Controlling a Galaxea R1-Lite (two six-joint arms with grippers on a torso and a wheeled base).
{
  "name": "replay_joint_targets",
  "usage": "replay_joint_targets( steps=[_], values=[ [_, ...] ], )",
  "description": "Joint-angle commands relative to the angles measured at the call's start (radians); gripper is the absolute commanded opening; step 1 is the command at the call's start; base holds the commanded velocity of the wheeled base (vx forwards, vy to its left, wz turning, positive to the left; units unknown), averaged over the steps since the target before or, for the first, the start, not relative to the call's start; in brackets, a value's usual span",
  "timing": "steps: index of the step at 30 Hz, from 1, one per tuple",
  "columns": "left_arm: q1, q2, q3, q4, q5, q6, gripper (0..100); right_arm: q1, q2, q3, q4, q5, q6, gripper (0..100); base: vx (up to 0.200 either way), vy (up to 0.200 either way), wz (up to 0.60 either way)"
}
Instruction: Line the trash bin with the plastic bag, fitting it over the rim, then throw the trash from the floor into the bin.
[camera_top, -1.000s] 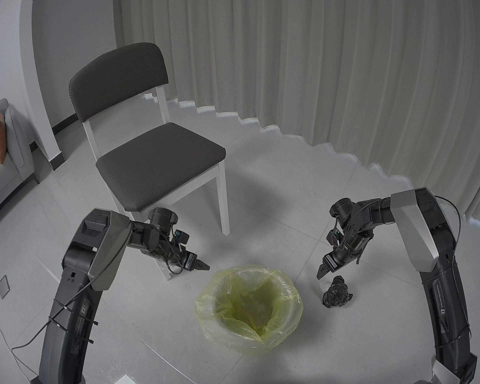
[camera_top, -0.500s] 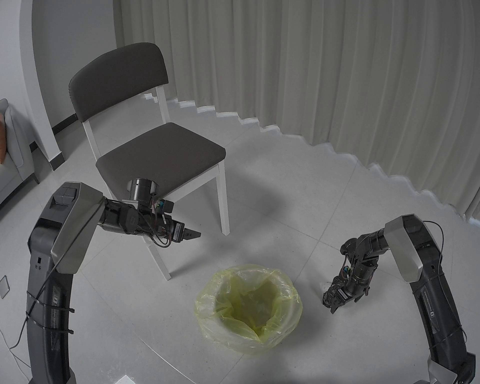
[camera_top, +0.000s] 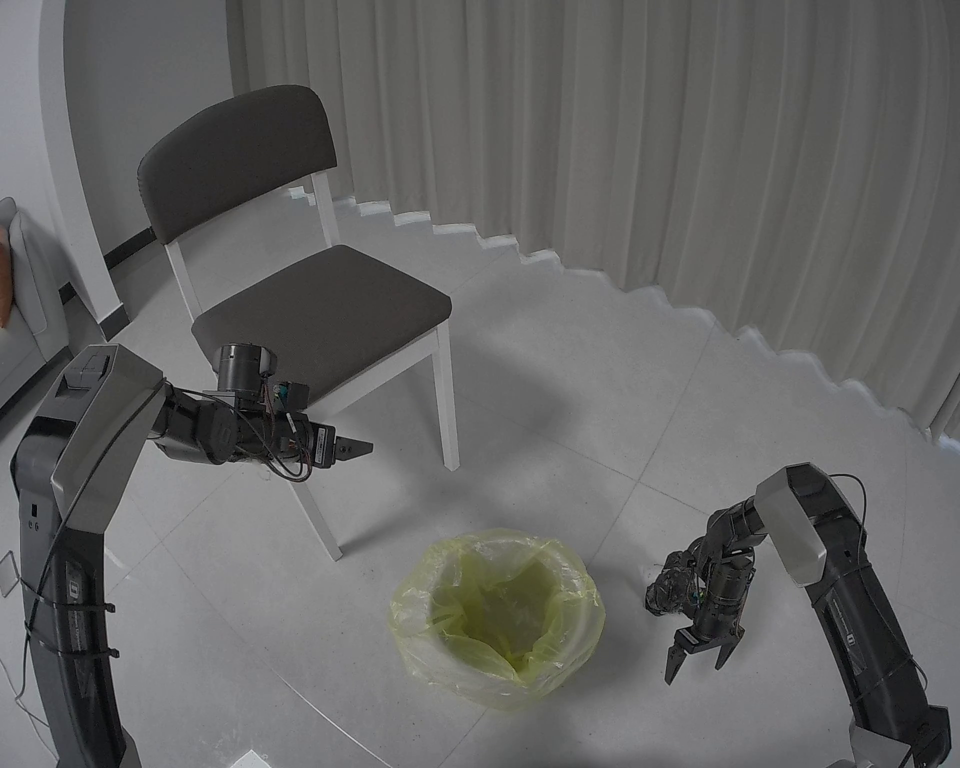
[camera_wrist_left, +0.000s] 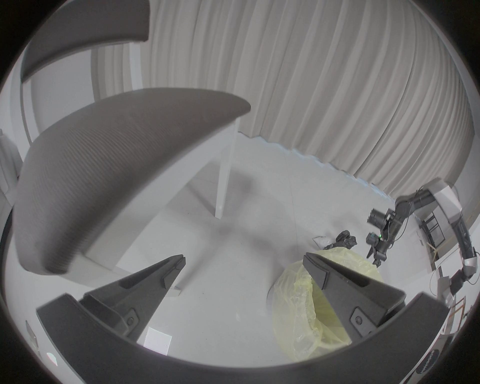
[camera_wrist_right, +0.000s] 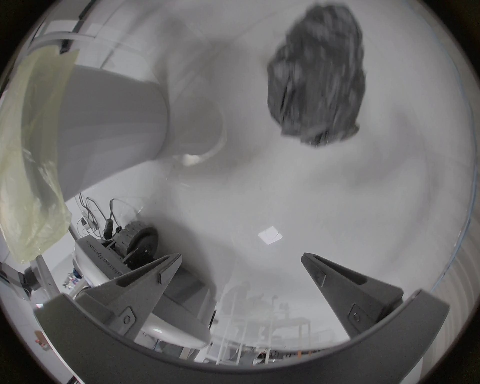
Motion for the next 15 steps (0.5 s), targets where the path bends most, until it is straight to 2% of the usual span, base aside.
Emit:
replay_joint_targets(
  steps=[1,8,9,13,15],
  values=[
    [0.004,-0.027,0.046,-0.033,-0.004,-0.002,100,0.007,-0.053,0.0,-0.011,0.003,0.053,100,0.0,0.0,0.0],
    [0.004,-0.05,0.085,-0.065,-0.004,-0.002,100,-0.019,-0.191,0.0,0.118,0.007,0.06,100,0.0,0.0,0.0],
    [0.004,-0.066,0.093,-0.065,-0.004,0.0,100,-0.021,-0.259,0.0,0.212,0.018,0.062,100,0.0,0.0,0.0],
    [0.004,-0.096,0.105,-0.065,-0.006,-0.002,100,-0.021,-0.347,0.0,0.298,0.024,0.06,100,0.0,0.0,0.0],
    [0.004,-0.114,0.121,-0.065,-0.021,-0.002,100,-0.012,-0.409,0.0,0.408,0.027,0.06,100,0.0,0.0,0.0]
  ],
)
